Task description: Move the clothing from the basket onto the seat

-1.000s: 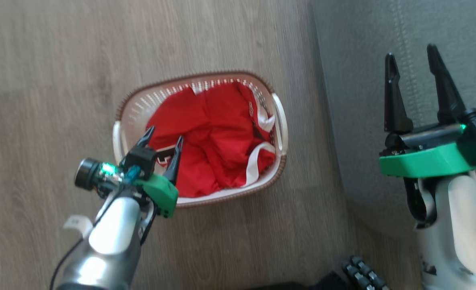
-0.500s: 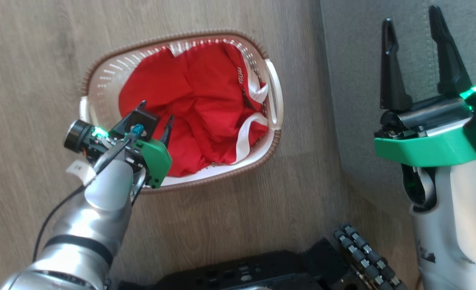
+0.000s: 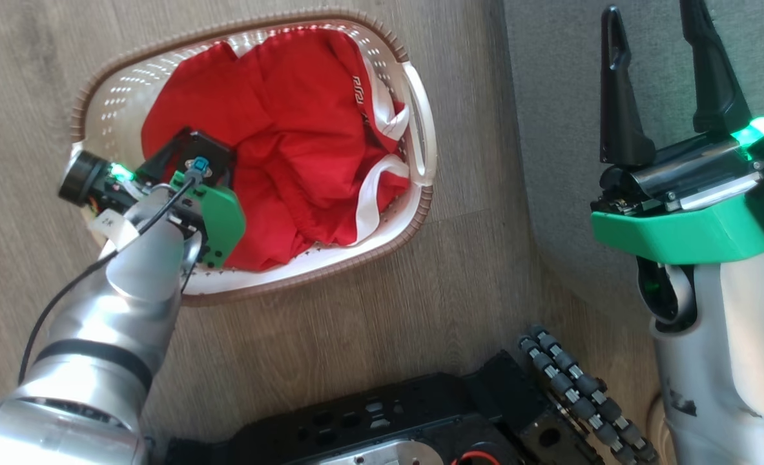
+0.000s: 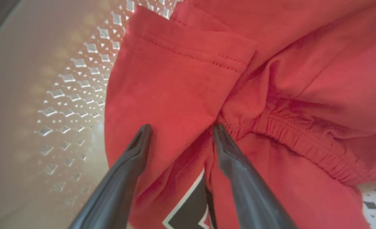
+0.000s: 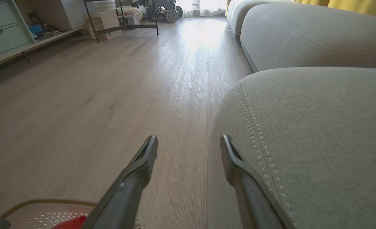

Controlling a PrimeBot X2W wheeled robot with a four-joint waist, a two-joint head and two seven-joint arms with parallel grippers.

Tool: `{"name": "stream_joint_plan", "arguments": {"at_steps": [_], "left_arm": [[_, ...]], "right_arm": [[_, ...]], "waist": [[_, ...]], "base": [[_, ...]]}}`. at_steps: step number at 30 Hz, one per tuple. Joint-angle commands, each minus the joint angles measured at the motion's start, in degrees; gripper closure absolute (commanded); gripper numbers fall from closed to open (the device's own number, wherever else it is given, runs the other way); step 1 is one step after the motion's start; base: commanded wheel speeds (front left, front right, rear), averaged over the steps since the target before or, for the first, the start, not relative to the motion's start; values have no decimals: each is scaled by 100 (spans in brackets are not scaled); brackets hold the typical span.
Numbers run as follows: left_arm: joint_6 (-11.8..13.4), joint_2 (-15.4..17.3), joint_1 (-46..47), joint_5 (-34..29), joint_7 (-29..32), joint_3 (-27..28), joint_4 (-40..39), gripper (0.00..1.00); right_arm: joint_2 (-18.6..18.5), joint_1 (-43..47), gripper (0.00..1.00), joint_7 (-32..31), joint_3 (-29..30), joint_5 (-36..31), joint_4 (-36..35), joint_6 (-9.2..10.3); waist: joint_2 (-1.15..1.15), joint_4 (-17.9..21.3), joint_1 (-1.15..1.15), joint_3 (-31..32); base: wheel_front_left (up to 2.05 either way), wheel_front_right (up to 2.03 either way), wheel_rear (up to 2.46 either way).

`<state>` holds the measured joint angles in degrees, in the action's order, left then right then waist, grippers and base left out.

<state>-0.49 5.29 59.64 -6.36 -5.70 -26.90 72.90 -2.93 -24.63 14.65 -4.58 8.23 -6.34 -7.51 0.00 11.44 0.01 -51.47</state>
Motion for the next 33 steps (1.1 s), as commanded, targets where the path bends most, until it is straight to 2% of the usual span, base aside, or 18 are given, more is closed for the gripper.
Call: {"name": "stream_joint_plan", "arguments": {"at_steps": [1, 5, 9, 10, 11, 13, 14, 20, 23, 28, 33], "left_arm": [[44, 189, -81, -59, 23, 36, -19, 0], [276, 256, 3, -83, 98, -7, 13, 0], [333, 248, 36, -44, 157, -28, 36, 0], [333, 235, 43, -32, 165, -34, 40, 12], [330, 221, 50, -21, 155, -43, 43, 42], [322, 191, 58, 3, 127, -60, 48, 77], [313, 173, 56, 21, 102, -64, 49, 100], [214, 37, 9, 138, -75, -99, 57, 100], [34, -49, -44, 320, -230, -26, 47, 100], [-114, -136, -127, 474, -430, -11, 22, 100], [-290, -206, -293, 666, -646, -27, -71, 100]], "right_arm": [[5, 128, 0, 35, -135, 62, -206, 2], [5, 99, 0, 35, -155, 99, -222, 2], [5, 78, 0, 35, -189, 154, -238, 2], [5, 78, 0, 35, -194, 166, -240, 2], [5, 77, 0, 35, -196, 176, -239, 2], [5, 82, 0, 35, -197, 190, -224, 2], [5, 84, 0, 35, -195, 194, -211, 2], [5, 93, 0, 35, -184, 210, -121, 2], [5, 102, 0, 35, -191, 224, -49, 2], [5, 167, 0, 35, -166, 244, 132, 2], [5, 346, 0, 35, -113, 177, 432, 2]], "waist": [[0, 34, -1, -50], [0, 67, -1, -102], [0, 108, -1, -122], [0, 111, -1, -122], [0, 112, -1, -118], [0, 107, -1, -98], [0, 101, -1, -77], [0, 16, -1, 180], [0, -49, -1, 391], [0, -157, -1, 807], [0, -326, -1, 1511]], "base": [[0, 0, 0], [0, 0, 0], [0, 0, 0], [0, 0, 0], [0, 0, 0], [0, 0, 0], [0, 0, 0], [0, 0, 0], [0, 0, 0], [0, 0, 0], [0, 0, 0]]}}
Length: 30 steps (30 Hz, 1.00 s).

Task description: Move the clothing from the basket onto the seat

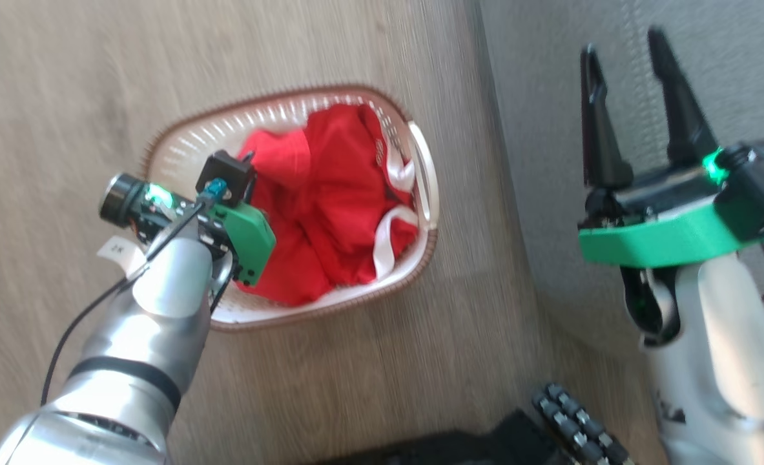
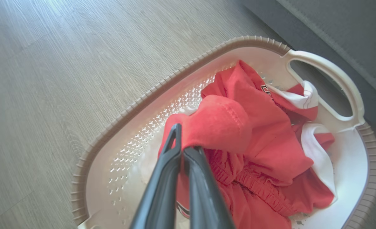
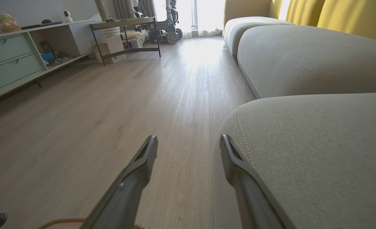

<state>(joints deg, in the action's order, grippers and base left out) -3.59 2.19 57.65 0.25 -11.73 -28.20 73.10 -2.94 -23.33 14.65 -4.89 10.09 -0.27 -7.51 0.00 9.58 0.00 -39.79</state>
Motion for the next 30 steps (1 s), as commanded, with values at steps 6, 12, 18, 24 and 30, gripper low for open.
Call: {"name": "stream_joint_plan", "arguments": {"at_steps": [6, 12, 18, 24, 30], "left_arm": [[-180, 73, -361, 362, -182, 51, -367, 100], [-306, 70, -687, 987, -164, -254, -1032, 100], [-285, 70, -908, 1529, -19, -594, -1676, 100], [-196, 69, -1014, 1905, 240, -866, -2183, 100], [-86, 69, -795, 2150, 528, -913, -2554, 100]], "right_arm": [[6, 590, 0, 35, 22, -173, 206, 2], [6, 1042, 0, 35, 100, -316, 562, 2], [6, 1459, 0, 35, 116, -361, 834, 2], [6, 1844, 0, 35, 106, -349, 1026, 2], [6, 2059, 0, 35, 103, -340, 1124, 2]], "waist": [[0, -396, 0, 1346], [0, -647, 0, 2318], [0, -826, 0, 3169], [0, -922, 0, 3872], [0, -981, 0, 4234]], "base": [[0, 0, 0], [0, 0, 0], [0, 0, 0], [0, 0, 0], [0, 0, 0]]}}
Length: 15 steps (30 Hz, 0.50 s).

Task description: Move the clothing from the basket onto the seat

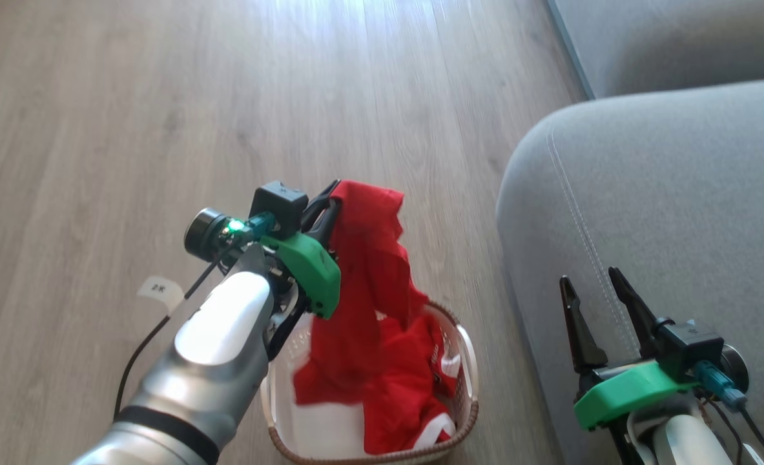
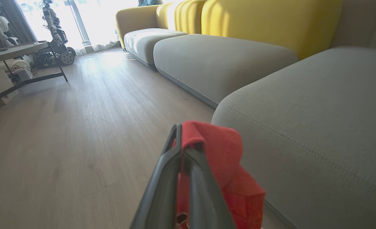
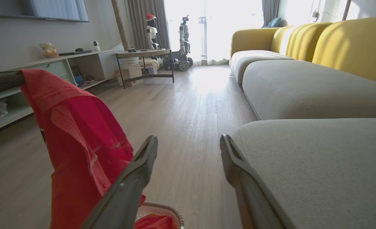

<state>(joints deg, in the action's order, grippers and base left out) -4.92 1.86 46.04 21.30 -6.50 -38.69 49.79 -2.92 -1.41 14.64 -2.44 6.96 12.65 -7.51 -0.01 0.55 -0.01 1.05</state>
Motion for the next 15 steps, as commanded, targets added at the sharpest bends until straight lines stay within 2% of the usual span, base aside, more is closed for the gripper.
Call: {"name": "stream_joint_plan", "arguments": {"at_steps": [1, 10, 15], "left_arm": [[62, 102, 406, 83, 32, 142, -272, 100], [184, 102, 752, 397, 251, 78, -687, 100], [309, 102, 955, 641, 334, -68, -949, 100]], "right_arm": [[4, -116, 0, 36, -149, -29, -155, 2], [4, -142, 0, 36, -302, -77, -18, 2], [4, -294, 0, 36, -601, -112, 166, 2]], "waist": [[1, -86, 1, 182], [1, -165, 1, 364], [1, -201, 1, 428]], "base": [[0, 0, 0], [0, 0, 0], [0, 0, 0]]}}
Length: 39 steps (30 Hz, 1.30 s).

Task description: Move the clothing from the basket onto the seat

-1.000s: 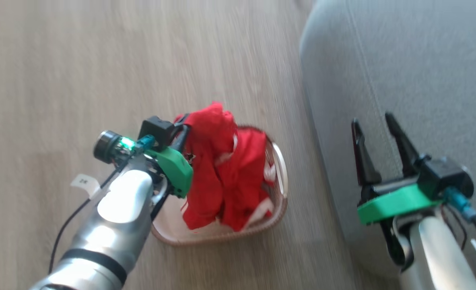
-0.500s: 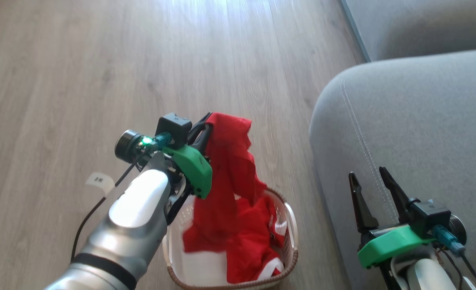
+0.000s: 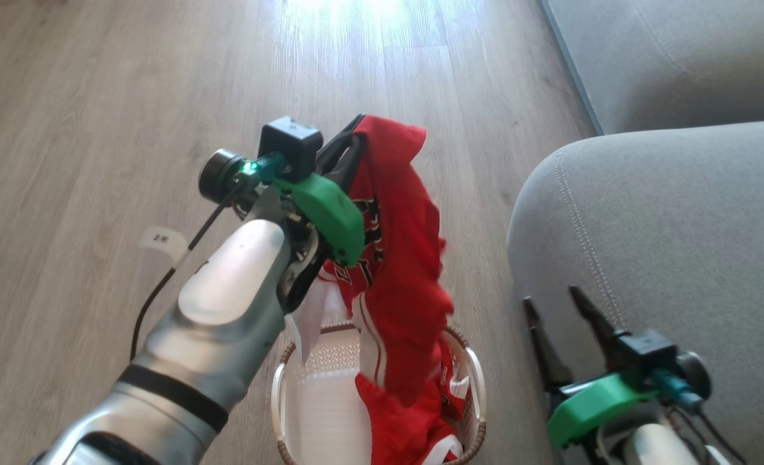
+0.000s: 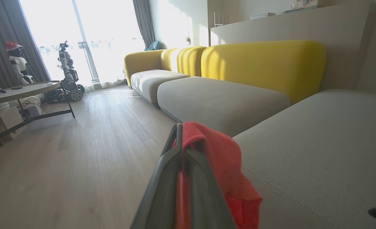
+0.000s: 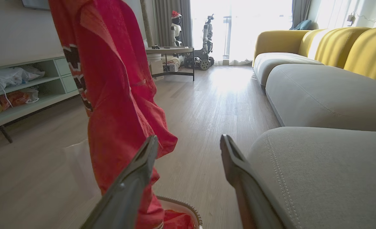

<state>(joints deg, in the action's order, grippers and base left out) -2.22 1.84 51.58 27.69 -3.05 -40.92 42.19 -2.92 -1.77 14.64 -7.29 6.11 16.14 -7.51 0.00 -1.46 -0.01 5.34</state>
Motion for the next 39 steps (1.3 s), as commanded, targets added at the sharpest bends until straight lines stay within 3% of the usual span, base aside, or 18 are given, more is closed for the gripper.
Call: {"name": "stream_joint_plan", "arguments": {"at_steps": [1, 16, 22, 34, 36, 37, 39], "left_arm": [[75, 104, 439, 48, 10, 115, -234, 100], [400, 104, 784, 643, -36, -521, -504, 100], [476, 104, 831, 871, -128, -853, -619, 100], [692, 104, 969, 1404, -248, -1480, -1035, 100], [720, 104, 989, 1480, -277, -1555, -1061, 100], [733, 104, 992, 1511, -294, -1587, -1061, 100], [749, 104, 996, 1530, -309, -1618, -1044, 100]], "right_arm": [[4, -312, 0, 36, -192, -25, -123, 2], [4, -1833, 0, 36, -1822, 215, 1153, 2], [4, -2278, 0, 36, -1996, -23, 1858, 2], [4, -2848, 0, 36, -2306, 160, 2902, 2], [4, -2910, 73, 36, -2371, 250, 2991, 2], [4, -2939, 100, 36, -2398, 282, 3030, 2], [4, -2965, 100, 36, -2415, 311, 3053, 2]], "waist": [[0, 0, 1, 8], [0, 12, 1, 75], [0, -88, 1, 119], [0, -306, 1, 206], [0, -336, 1, 213], [0, -349, 1, 214], [0, -361, 1, 213]], "base": [[0, 0, 0], [0, 0, 0], [0, 0, 0], [0, 0, 0], [0, 0, 0], [0, 0, 0], [0, 0, 0]]}}
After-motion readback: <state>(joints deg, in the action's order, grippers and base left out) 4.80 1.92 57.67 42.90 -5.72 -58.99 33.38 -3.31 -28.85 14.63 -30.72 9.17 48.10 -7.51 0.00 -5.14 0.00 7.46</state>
